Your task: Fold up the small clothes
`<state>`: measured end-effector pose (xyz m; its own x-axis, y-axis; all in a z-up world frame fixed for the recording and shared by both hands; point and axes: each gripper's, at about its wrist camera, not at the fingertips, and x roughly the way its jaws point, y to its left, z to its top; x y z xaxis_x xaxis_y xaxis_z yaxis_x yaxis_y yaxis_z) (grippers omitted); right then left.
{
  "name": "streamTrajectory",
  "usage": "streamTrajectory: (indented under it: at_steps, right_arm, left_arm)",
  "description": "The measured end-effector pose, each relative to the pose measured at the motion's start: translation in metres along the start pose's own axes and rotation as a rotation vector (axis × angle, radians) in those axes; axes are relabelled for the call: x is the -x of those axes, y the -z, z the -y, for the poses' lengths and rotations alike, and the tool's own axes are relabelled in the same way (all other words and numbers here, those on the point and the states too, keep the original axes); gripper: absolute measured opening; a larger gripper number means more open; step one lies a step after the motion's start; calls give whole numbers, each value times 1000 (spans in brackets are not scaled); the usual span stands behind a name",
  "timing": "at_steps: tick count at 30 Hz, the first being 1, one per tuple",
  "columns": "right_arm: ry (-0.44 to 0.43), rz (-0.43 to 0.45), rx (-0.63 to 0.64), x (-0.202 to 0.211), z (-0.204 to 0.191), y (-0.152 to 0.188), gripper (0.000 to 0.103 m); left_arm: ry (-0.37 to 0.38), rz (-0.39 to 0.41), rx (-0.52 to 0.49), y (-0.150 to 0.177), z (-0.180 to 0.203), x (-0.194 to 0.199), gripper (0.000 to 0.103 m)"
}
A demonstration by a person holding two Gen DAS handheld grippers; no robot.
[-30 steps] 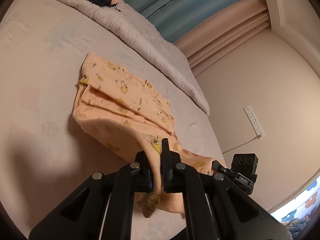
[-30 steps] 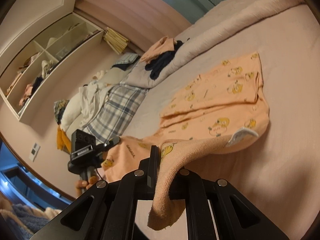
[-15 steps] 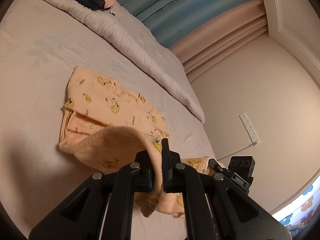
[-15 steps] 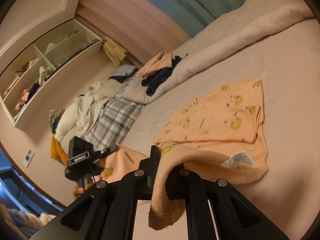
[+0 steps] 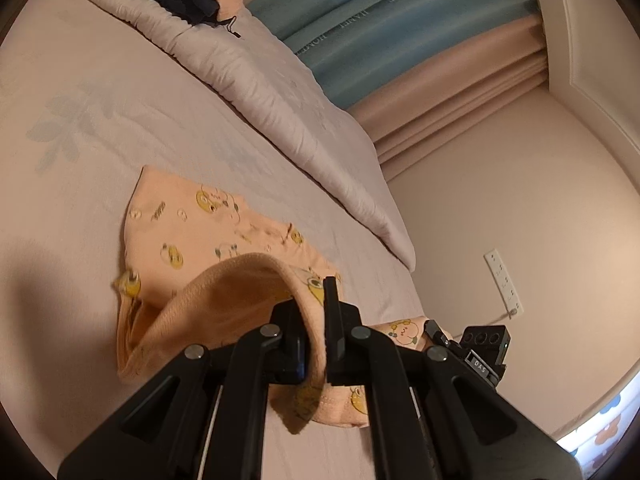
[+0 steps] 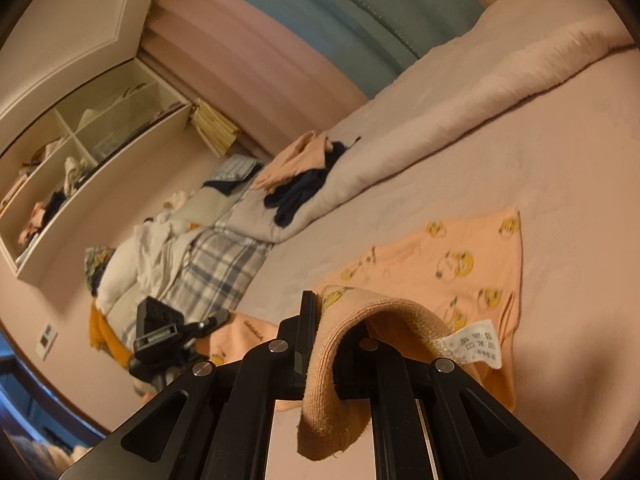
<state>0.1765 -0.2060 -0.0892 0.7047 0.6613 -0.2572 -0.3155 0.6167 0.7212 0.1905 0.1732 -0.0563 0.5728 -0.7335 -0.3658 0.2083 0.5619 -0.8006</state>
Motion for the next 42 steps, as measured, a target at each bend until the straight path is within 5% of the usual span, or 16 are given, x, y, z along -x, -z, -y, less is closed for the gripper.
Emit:
streamTrajectory:
  at_steps: [12,19,26,33,37,40,42]
  right_arm:
    - [94,19,-55,-31,34,-29,9]
    - [240,-81,-212,-58,77,-31,9]
    - [261,-156,-327,-62,107,-22,9]
    - [217,-220,-302,-47,103,-16,22]
    - [217,-260,-301,-49,101,-11,23]
    - [250,-297,-235,-53,96,-11,21]
    - [266,-335,-224,-59,93,-13,4]
  left_arm:
    - [-64,12,55,-40,-34,-41,3]
    - [-164,-34,179,-51,-77,-66,2]
    - [-179,-104,229,-48,-97,-77,3]
    - [-102,-179,194,-39,-90,-67,33]
    - [-77,-210,168,-33,-85,-60,31]
    - [-136,-252,126,-33,-78,-69,23]
    - [-137,-274,143,-33,-78,-74,8]
